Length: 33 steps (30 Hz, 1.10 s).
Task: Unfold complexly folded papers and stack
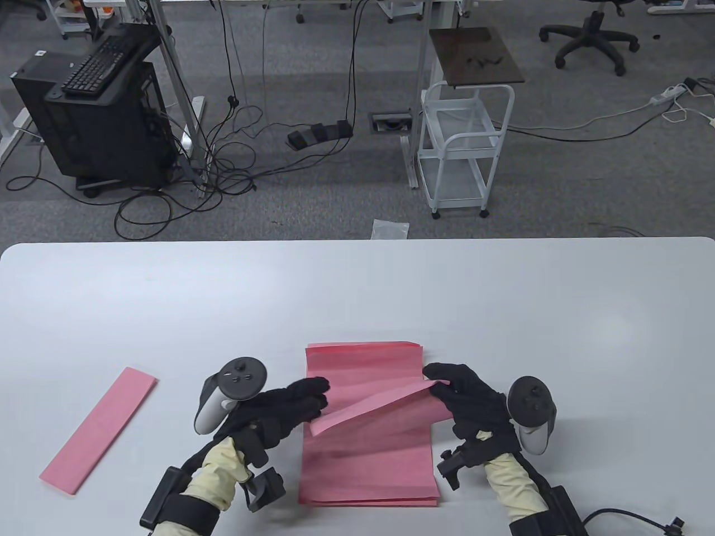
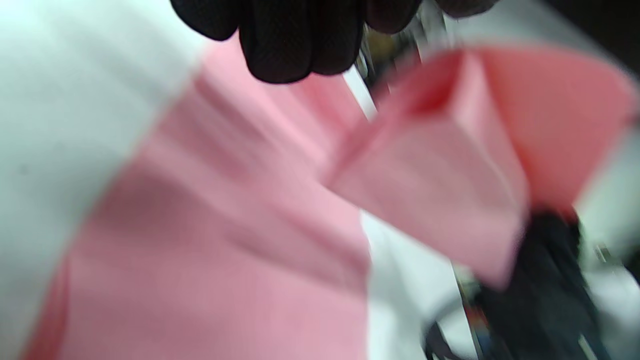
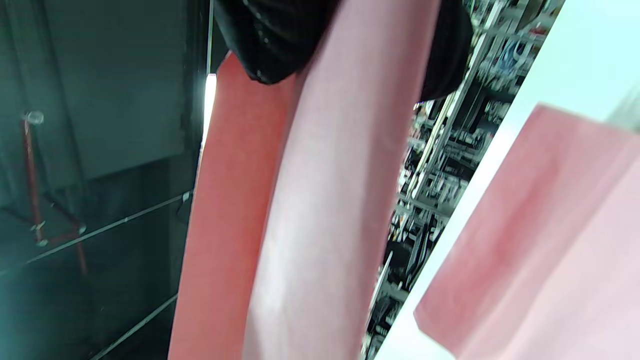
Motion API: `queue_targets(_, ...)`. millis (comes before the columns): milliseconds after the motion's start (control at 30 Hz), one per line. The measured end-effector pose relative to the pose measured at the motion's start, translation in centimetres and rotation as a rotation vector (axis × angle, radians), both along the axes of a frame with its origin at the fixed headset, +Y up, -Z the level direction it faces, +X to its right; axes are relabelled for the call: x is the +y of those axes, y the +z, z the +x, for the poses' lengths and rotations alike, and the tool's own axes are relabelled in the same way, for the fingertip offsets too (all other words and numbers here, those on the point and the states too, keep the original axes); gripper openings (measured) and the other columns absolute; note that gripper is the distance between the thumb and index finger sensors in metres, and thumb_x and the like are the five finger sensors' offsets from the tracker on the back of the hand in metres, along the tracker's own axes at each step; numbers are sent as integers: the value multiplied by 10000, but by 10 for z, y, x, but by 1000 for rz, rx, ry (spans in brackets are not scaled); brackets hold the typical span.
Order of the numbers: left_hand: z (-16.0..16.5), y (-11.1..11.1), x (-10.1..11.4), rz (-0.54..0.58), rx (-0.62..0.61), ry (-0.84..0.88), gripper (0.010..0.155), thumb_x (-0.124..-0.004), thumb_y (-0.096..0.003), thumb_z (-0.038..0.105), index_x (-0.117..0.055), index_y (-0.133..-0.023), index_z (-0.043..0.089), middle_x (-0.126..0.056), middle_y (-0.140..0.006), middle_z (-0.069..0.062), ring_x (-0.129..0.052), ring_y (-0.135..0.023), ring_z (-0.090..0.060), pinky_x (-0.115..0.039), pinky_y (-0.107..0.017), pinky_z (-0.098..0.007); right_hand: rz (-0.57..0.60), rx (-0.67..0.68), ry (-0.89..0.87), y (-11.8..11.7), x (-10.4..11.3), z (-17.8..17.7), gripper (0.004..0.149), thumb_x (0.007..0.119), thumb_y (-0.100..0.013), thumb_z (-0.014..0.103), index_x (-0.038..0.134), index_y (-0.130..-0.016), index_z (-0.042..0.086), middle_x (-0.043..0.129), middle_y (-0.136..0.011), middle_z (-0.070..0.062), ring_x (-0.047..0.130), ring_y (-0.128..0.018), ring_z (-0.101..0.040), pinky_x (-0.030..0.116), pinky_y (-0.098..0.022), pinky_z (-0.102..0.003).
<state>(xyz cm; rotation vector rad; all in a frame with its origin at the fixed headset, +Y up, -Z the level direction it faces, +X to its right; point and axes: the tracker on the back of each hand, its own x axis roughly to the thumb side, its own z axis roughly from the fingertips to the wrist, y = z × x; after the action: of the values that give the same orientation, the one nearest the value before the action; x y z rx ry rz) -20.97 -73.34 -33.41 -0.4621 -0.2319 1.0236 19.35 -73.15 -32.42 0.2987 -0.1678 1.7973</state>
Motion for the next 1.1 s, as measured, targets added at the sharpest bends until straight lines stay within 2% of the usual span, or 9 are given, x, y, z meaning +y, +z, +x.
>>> queue_targets(67,-12,0,-1,32,20,18,616,-635,-570,496,-480,-1104,231,-888,-807,-17,-968,-629,-227,-677,-698,-480,3,-70,24,1,0,4,373,768,-473,286,782,-833,190,831,-658,-56,804,-647,-331,398,-736,-617)
queue_targets(133,-12,3,-3,-23,-43,74,658,-683,-558,506,-476,-1097,190,-988,-596,47,-1037,-397,-142,-802,-590,-410,4,-129,41,2,0,6,374,765,-475,292,778,-835,191,832,-656,-52,808,-645,-327,405,-733,-616)
queue_targets(267,7,9,-9,-109,-81,115,778,-731,-543,481,-398,-1068,13,-1015,-441,102,-1042,-202,-74,-870,-501,-354,3,-132,5,2,-1,-1,373,764,-476,291,779,-834,187,834,-654,-55,809,-642,-331,408,-730,-616)
queue_targets(400,27,7,-15,-181,-22,193,684,-735,-543,450,-503,-1050,53,-1009,-340,142,-1021,-116,-36,-883,-486,-333,19,-79,21,4,0,-11,375,766,-474,290,786,-832,182,840,-651,-57,818,-638,-331,414,-725,-619)
queue_targets(500,31,7,-18,-194,52,218,442,-709,-560,402,-741,-921,148,-1046,-414,128,-1084,-217,-57,-858,-537,-341,8,-59,-2,4,-1,-10,377,766,-472,296,791,-831,182,850,-652,-54,828,-644,-330,413,-724,-621)
queue_targets(667,29,11,-22,-92,84,167,448,-666,-570,466,-734,-911,185,-976,-829,-3,-1068,-671,-232,-705,-714,-425,-106,58,-124,-5,-2,-5,396,780,-465,311,866,-815,146,931,-782,-114,789,-861,-375,337,-718,-659)
queue_targets(800,28,18,-20,-22,155,203,570,-608,-553,597,-763,-909,180,-950,-879,-75,-1044,-713,-287,-663,-742,-432,-164,99,-134,-12,2,-5,390,780,-466,309,874,-798,126,965,-721,-106,814,-838,-359,328,-723,-647)
queue_targets(933,28,22,-17,-7,168,207,473,-659,-571,520,-756,-914,209,-894,-941,-74,-1007,-777,-286,-588,-778,-445,-190,98,-121,-17,9,-7,391,772,-473,306,861,-784,87,966,-646,-100,852,-778,-335,347,-723,-639)
queue_targets(1100,31,27,-20,-95,165,252,408,-688,-564,326,-639,-953,214,-749,-1027,-84,-903,-868,-298,-445,-803,-488,-218,100,-91,-22,13,-11,392,771,-476,304,860,-782,75,970,-631,-100,866,-758,-335,359,-720,-639)
